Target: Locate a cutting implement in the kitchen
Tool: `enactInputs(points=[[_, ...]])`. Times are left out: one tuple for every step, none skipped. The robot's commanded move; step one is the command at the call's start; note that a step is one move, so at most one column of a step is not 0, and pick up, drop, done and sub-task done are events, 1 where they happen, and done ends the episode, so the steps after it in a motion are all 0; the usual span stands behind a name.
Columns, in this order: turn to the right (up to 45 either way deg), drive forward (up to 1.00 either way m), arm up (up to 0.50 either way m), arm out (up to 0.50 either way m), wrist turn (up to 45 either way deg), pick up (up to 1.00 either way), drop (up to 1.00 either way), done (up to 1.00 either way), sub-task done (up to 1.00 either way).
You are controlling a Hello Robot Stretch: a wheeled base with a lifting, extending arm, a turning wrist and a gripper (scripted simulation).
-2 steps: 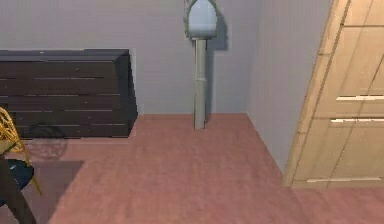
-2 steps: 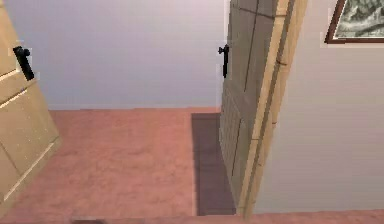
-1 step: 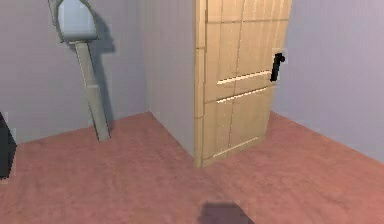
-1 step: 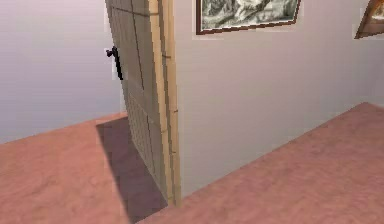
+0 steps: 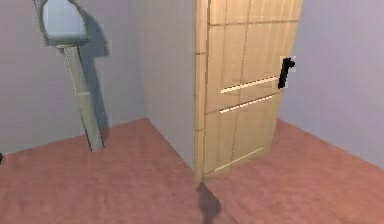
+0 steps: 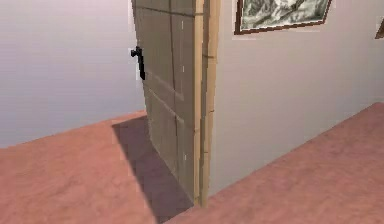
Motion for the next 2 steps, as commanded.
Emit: enactInputs(points=[[39.0,0.00,0.00,0.00,0.0,0.00,0.00,0.00,0.00],[0.0,1.00,0.00,0.00,0.0,0.00,0.00,0.00,0.00]])
